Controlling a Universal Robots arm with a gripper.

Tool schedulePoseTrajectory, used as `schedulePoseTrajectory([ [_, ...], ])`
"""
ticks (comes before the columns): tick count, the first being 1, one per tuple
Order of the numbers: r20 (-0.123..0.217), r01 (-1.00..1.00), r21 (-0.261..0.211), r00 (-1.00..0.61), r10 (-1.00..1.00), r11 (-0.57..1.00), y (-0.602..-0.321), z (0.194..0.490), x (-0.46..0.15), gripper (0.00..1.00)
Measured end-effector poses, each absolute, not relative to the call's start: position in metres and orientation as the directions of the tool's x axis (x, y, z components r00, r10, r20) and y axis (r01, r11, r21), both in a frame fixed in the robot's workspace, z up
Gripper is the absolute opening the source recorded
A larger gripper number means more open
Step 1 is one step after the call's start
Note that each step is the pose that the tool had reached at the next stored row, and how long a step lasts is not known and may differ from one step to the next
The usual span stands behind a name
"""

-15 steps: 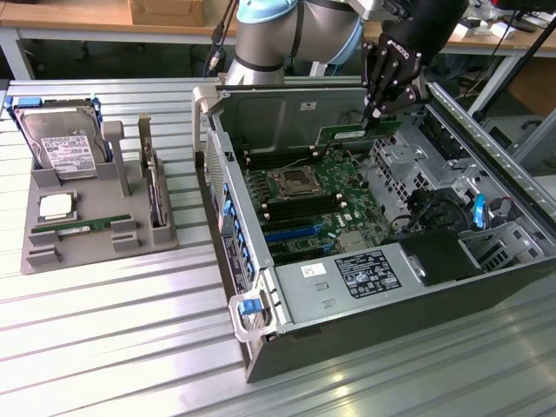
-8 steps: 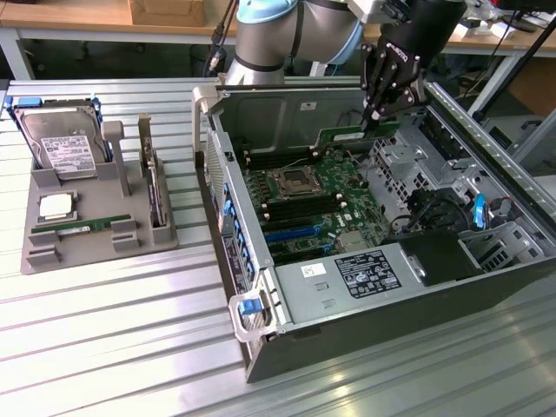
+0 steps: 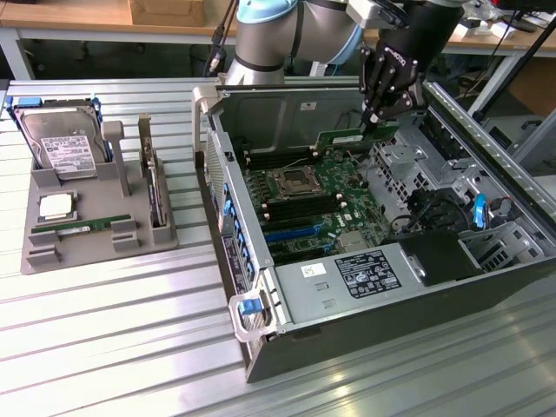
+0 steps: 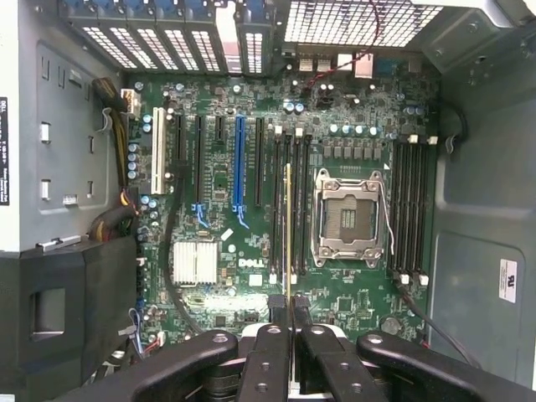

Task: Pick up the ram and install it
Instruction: 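Insert the ram into the slot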

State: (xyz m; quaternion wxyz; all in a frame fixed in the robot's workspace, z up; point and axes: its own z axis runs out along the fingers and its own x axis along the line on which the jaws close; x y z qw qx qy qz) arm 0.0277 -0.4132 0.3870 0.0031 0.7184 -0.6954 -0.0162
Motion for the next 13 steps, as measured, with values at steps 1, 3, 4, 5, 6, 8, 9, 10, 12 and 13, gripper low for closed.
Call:
schedulePoseTrajectory([
  [1,-0.019,-0.999,0.027,0.032,-0.999,-0.033,-0.4132,0.3864,0.0277,0.12],
  [3,-0.019,-0.999,0.027,0.032,-0.999,-0.033,-0.4132,0.3857,0.0277,0.12],
  [4,-0.019,-0.999,0.027,0.032,-0.999,-0.033,-0.4132,0.3853,0.0277,0.12],
  [5,-0.019,-0.999,0.027,0.032,-0.999,-0.033,-0.4132,0.3850,0.0277,0.12],
  [6,-0.019,-0.999,0.027,0.032,-0.999,-0.033,-0.4132,0.3845,0.0277,0.12],
  [8,-0.019,-0.999,0.027,0.032,-0.999,-0.033,-0.4132,0.3833,0.0277,0.12],
  [9,-0.019,-0.999,0.027,0.032,-0.999,-0.033,-0.4132,0.3824,0.0277,0.12],
  [10,-0.019,-0.999,0.027,0.032,-0.999,-0.033,-0.4132,0.3820,0.0277,0.12],
  [12,-0.019,-0.999,0.027,0.032,-0.999,-0.033,-0.4132,0.3811,0.0277,0.12],
  [13,-0.019,-0.999,0.027,0.032,-0.999,-0.033,-0.4132,0.3806,0.0277,0.12],
])
